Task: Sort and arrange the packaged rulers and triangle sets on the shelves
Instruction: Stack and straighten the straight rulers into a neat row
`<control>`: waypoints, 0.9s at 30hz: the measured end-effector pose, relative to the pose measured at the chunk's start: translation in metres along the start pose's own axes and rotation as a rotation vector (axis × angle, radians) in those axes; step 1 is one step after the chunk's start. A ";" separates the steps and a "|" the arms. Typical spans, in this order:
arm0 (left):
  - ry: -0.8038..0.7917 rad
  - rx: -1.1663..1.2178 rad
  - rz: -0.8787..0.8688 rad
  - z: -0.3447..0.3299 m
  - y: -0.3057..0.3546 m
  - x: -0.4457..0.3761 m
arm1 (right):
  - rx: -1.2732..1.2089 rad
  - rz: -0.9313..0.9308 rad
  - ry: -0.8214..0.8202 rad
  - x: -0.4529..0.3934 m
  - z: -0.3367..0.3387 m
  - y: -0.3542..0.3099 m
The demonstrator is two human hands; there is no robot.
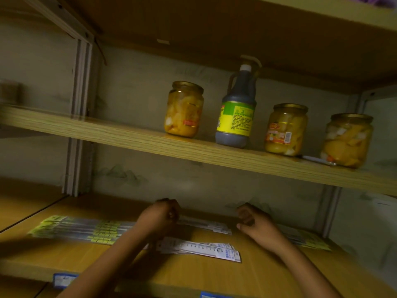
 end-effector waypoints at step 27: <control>-0.159 -0.154 0.056 -0.025 -0.023 -0.060 | -0.013 -0.042 0.032 0.013 -0.005 0.027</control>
Point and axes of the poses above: each hand's wrist, its own x-axis away from the middle knuckle, its own z-axis out of the back of the hand, y = z × x, the point moved 8 cm from there along -x, towards the middle knuckle, and after that the axes turned 7 degrees about -y, right-handed, at the moved point
